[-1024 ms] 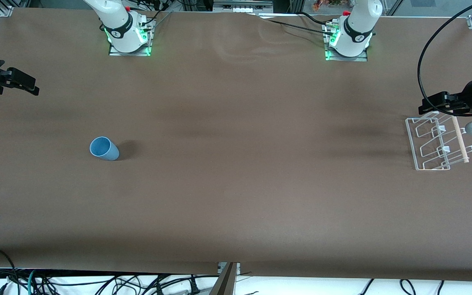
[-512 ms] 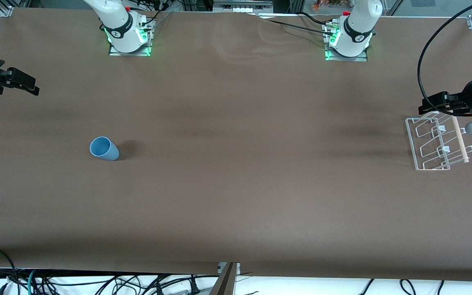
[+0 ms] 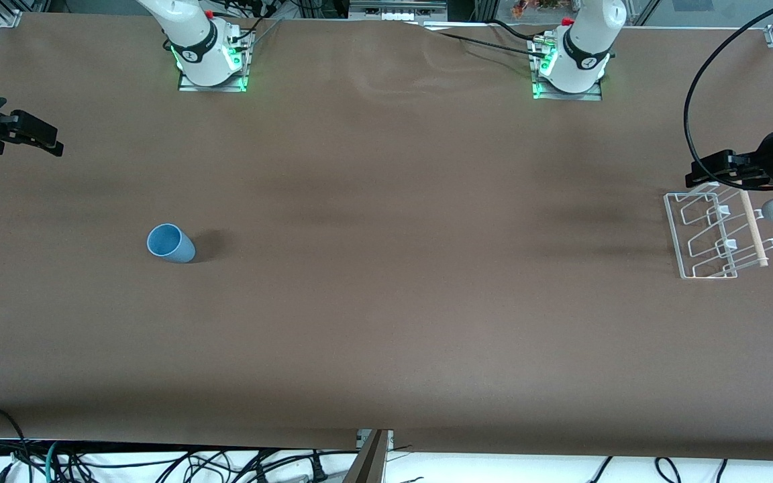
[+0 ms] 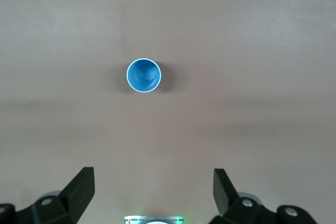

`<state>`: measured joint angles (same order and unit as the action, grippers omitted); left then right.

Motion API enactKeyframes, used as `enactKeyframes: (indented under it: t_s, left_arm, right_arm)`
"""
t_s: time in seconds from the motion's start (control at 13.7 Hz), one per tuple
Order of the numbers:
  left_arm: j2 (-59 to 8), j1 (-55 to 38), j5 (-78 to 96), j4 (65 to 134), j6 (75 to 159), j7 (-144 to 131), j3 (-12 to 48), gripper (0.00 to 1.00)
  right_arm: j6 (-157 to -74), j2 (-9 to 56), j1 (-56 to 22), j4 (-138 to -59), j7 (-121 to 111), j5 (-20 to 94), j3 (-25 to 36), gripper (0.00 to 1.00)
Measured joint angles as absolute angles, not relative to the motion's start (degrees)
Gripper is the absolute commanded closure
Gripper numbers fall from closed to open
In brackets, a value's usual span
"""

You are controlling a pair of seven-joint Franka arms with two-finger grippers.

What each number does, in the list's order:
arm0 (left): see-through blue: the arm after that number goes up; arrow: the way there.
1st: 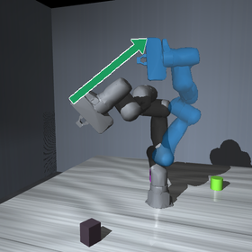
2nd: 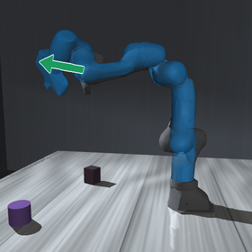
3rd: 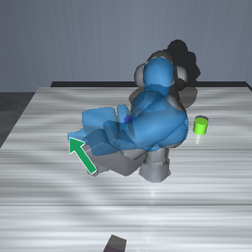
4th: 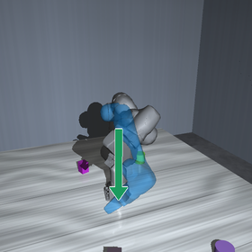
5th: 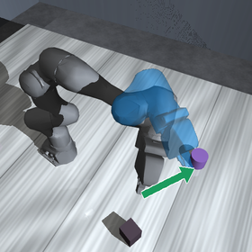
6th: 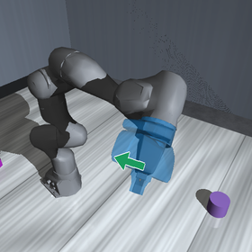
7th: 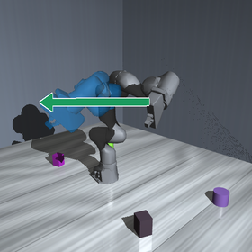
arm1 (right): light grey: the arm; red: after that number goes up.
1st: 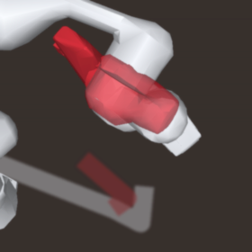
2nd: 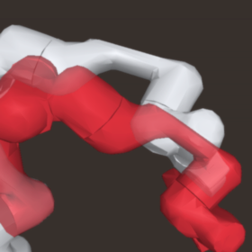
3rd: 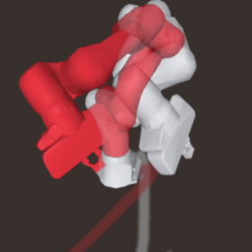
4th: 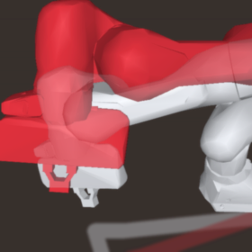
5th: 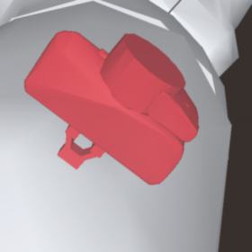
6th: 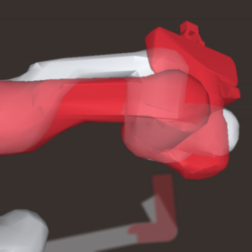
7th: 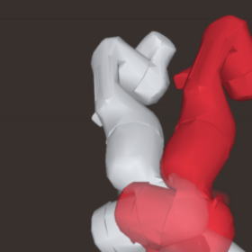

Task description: Transfer cup to left arm and place on rack

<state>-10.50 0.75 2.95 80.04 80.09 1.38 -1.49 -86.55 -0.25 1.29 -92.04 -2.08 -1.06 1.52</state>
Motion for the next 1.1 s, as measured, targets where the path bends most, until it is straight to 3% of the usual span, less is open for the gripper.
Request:
enactKeyframes:
  t_s: [0.73,1.1]
  left_arm:
    - [-10.5,0.8,2.9,80.0,80.1,1.4,-1.5,0.00]
    - [-10.6,0.8,2.9,80.0,80.1,1.4,-1.5,0.00]
  right_arm:
    - [-86.7,0.8,1.4,-91.6,-2.1,-1.1,1.9,0.00]
    - [-89.1,5.5,1.5,-91.2,-2.1,-4.7,2.2,0.00]
